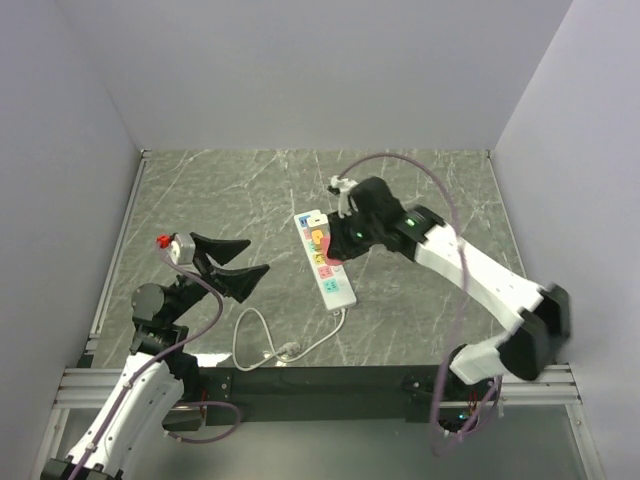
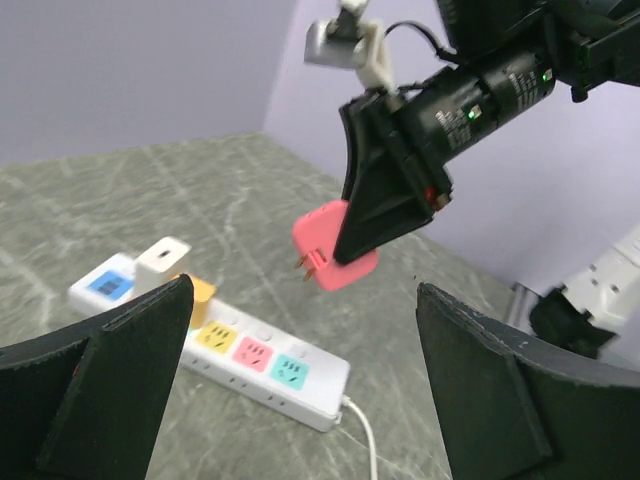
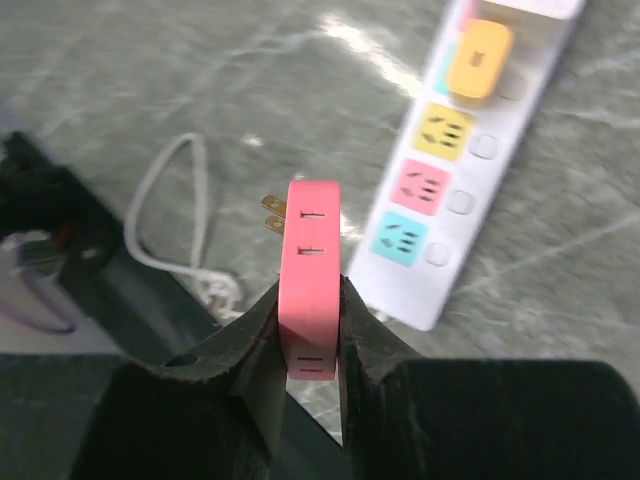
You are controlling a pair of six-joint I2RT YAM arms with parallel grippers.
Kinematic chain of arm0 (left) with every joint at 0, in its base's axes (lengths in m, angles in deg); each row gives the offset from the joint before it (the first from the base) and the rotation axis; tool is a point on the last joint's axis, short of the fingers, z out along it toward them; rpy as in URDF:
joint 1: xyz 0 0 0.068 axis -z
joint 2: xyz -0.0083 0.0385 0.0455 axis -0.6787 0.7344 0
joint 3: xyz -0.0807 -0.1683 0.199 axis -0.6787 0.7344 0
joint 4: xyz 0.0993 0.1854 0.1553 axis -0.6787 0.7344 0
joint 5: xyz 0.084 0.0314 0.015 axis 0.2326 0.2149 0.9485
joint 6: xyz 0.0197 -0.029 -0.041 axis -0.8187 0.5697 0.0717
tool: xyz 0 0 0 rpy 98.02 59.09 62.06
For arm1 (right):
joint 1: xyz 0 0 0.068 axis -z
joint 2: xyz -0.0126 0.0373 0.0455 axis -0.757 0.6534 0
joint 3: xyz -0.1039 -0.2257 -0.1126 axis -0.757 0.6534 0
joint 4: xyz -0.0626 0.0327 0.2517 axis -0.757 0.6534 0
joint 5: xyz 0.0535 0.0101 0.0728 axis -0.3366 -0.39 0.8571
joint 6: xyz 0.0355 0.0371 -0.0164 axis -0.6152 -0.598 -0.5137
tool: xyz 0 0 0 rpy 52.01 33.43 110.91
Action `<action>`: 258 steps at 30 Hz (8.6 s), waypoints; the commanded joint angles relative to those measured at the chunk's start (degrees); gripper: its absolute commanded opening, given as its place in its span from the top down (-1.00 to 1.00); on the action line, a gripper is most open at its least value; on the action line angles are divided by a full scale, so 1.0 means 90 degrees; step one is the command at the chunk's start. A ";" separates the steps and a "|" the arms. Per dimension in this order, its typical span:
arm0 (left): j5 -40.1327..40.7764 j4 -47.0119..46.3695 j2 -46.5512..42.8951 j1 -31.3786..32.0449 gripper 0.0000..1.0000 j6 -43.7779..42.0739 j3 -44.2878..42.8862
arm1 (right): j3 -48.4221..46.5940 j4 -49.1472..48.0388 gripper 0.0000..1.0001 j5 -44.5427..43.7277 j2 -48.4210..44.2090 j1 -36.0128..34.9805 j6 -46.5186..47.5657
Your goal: Insert the plug
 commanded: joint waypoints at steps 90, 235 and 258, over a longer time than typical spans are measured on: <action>-0.1496 -0.3884 0.2084 0.2594 0.99 0.1339 -0.0439 | 0.5076 -0.9140 -0.15 0.3607 -0.4117 -0.0662 -0.0697; 0.2097 0.0374 0.0912 0.0710 -0.87 -0.0624 -0.0176 | -0.0793 0.0538 1.00 -0.1628 0.2709 -0.0604 -0.0727; 0.2049 0.0306 0.1010 0.0700 -0.87 -0.0624 -0.0176 | -0.0286 0.0001 1.00 -0.1325 0.2905 -0.0643 -0.0844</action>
